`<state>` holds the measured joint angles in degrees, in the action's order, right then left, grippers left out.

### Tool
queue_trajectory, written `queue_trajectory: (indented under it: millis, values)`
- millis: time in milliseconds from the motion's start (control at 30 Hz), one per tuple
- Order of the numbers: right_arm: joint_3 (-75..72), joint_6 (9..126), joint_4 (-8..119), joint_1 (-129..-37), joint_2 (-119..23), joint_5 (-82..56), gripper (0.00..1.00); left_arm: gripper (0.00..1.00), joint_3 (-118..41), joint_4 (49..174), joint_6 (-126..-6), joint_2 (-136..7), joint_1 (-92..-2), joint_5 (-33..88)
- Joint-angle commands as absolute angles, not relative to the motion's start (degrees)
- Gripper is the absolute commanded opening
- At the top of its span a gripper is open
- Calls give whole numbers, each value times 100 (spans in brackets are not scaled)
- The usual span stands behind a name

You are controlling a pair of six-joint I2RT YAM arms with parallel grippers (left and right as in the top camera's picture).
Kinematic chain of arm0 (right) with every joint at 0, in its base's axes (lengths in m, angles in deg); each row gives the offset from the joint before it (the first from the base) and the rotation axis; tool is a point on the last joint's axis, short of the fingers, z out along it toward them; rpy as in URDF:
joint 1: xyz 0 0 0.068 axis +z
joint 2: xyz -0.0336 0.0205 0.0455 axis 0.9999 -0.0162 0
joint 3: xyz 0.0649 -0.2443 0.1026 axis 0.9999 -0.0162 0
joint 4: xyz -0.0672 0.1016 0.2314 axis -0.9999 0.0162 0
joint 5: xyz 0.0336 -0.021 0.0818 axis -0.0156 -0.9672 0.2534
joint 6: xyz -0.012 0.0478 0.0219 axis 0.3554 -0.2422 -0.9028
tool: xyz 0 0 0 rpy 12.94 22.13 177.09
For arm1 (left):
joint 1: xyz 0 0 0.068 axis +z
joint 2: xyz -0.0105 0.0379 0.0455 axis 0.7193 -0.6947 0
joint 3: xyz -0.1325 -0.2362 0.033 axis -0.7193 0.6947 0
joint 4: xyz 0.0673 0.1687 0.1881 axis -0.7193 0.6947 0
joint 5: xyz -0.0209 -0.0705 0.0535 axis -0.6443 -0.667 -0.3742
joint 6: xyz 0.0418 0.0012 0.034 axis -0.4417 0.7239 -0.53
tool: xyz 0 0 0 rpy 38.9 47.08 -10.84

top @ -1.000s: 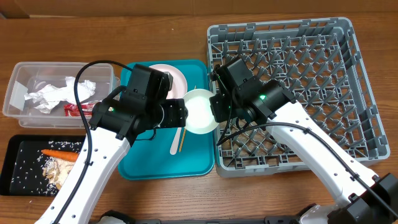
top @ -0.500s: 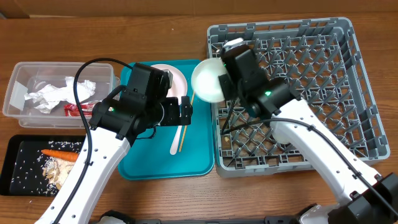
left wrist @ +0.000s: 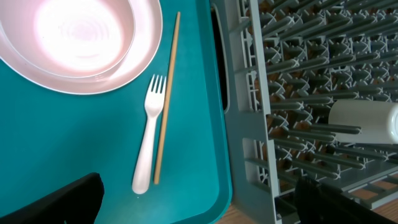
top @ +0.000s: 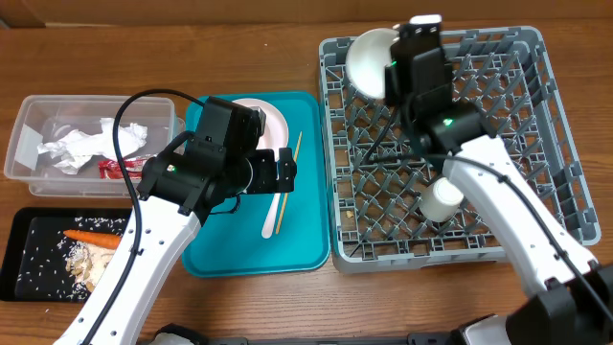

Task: Sort waste into correct bins and load items into the dishwasher
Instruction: 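Carry the white bowl with the right gripper to the rack's back-left corner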

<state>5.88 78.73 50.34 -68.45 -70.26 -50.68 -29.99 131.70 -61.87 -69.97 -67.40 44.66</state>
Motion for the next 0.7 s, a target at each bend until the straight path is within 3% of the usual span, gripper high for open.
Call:
queue_trajectory:
  millis: [0, 267, 667]
  values:
    - [606, 8157, 4588, -7131, -7415, -5363, 4, 100, -3091, 13148, -6213, -6962, -6740, 4523]
    - [606, 9868, 2978, -7162, -8296, -6633, 4, 100, -3091, 13148, -6213, -6962, -6740, 4523]
    - [606, 11042, 2862, -6804, -8390, -7391, 4, 100, -3091, 13148, -6213, -6962, -6740, 4523]
